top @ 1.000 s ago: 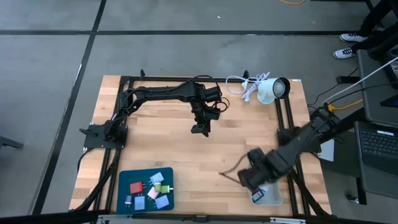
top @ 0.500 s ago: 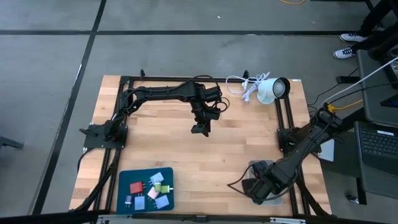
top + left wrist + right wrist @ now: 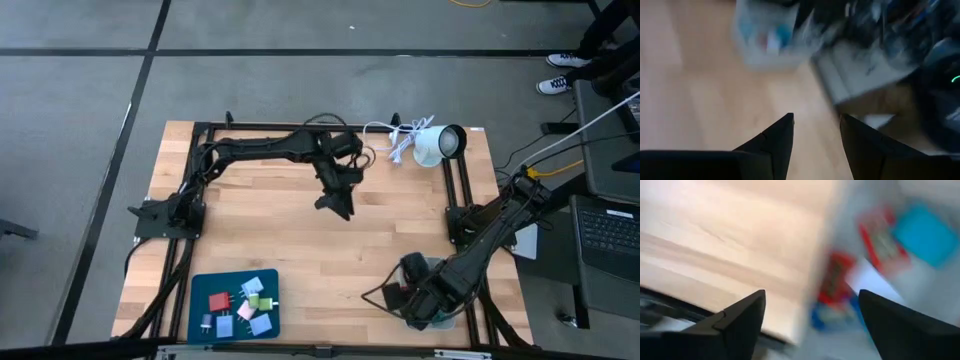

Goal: Pick & Place Office items
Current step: Return to Home Position

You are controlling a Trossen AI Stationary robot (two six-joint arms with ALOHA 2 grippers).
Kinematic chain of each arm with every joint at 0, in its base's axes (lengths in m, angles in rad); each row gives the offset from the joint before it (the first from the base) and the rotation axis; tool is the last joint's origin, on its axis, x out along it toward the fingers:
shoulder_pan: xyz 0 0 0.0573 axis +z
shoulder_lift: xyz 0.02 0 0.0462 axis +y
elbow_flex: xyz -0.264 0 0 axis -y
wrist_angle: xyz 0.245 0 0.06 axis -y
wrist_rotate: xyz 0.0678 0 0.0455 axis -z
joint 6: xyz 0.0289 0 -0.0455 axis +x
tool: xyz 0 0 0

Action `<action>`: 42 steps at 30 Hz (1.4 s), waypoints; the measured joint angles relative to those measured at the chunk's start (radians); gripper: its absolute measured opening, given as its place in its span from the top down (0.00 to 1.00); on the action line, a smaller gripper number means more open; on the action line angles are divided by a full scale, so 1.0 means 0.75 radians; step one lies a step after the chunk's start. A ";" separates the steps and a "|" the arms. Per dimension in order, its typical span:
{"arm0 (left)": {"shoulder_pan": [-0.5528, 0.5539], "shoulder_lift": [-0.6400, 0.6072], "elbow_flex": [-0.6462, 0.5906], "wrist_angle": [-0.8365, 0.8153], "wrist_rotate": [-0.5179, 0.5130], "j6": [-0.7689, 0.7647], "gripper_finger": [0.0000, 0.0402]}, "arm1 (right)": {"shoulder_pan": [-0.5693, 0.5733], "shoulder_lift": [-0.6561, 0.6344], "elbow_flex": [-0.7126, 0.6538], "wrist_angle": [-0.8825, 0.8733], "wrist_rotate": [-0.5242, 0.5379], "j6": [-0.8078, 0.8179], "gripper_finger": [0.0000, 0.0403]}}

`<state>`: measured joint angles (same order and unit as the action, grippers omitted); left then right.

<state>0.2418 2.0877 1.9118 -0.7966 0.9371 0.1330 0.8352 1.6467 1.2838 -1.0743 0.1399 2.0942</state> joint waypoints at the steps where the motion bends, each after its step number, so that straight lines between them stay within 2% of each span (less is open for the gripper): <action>1: 0.001 -0.018 0.000 0.086 0.035 -0.069 0.61 | 0.000 -0.009 0.029 -0.013 0.132 -0.026 0.22; 4: 0.003 -0.131 0.000 0.337 -0.005 -0.199 0.61 | -0.003 -0.047 0.116 -0.061 0.537 -0.135 0.26; 7: 0.021 -0.275 0.001 0.585 -0.136 -0.313 0.61 | -0.010 -0.105 0.189 -0.069 0.915 -0.302 0.29; 10: 0.062 -0.426 0.001 0.764 -0.257 -0.435 0.61 | -0.015 -0.179 0.258 -0.070 1.176 -0.466 0.31; 13: 0.089 -0.591 0.002 0.824 -0.402 -0.475 0.61 | -0.014 -0.255 0.328 -0.078 1.373 -0.668 0.32; 16: 0.098 -0.745 0.003 0.819 -0.522 -0.479 0.61 | -0.012 -0.349 0.383 -0.090 1.409 -0.935 0.33; 20: 0.103 -0.913 0.003 0.790 -0.656 -0.560 0.61 | -0.012 -0.467 0.408 -0.075 1.325 -0.918 0.36; 23: 0.099 -1.015 0.003 0.744 -0.677 -0.606 0.61 | -0.009 -0.512 0.408 -0.060 1.278 -0.979 0.37; 25: 0.097 -1.068 0.003 0.708 -0.648 -0.614 0.61 | 0.002 -0.535 0.408 -0.063 1.249 -1.130 0.37; 29: 0.078 -1.142 0.003 0.651 -0.631 -0.616 0.61 | 0.005 -0.569 0.408 -0.139 1.134 -1.584 0.36; 31: 0.078 -1.170 0.003 0.630 -0.636 -0.736 0.61 | -0.001 -0.595 0.408 -0.165 1.200 -1.615 0.36; 33: 0.078 -1.202 0.003 0.631 -0.599 -0.887 0.61 | 0.004 -0.629 0.408 -0.164 1.345 -1.680 0.36; 34: 0.081 -1.217 0.002 0.643 -0.532 -0.852 0.61 | 0.015 -0.647 0.408 -0.164 1.396 -1.730 0.36; 37: 0.080 -1.275 0.002 0.603 -0.316 -0.529 0.61 | 0.079 -0.721 0.408 -0.170 1.430 -1.826 0.36; 39: 0.075 -1.322 0.002 0.508 -0.303 -0.444 0.61 | 0.141 -0.783 0.403 -0.178 1.444 -1.834 0.36; 42: 0.047 -1.401 -0.065 0.378 -0.323 -0.368 0.61 | 0.301 -0.874 0.328 -0.169 1.540 -1.835 0.36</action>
<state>0.2768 1.0367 1.8628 -0.5134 0.6946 -0.1429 1.0609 0.9911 1.5299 -1.2010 1.2952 0.7176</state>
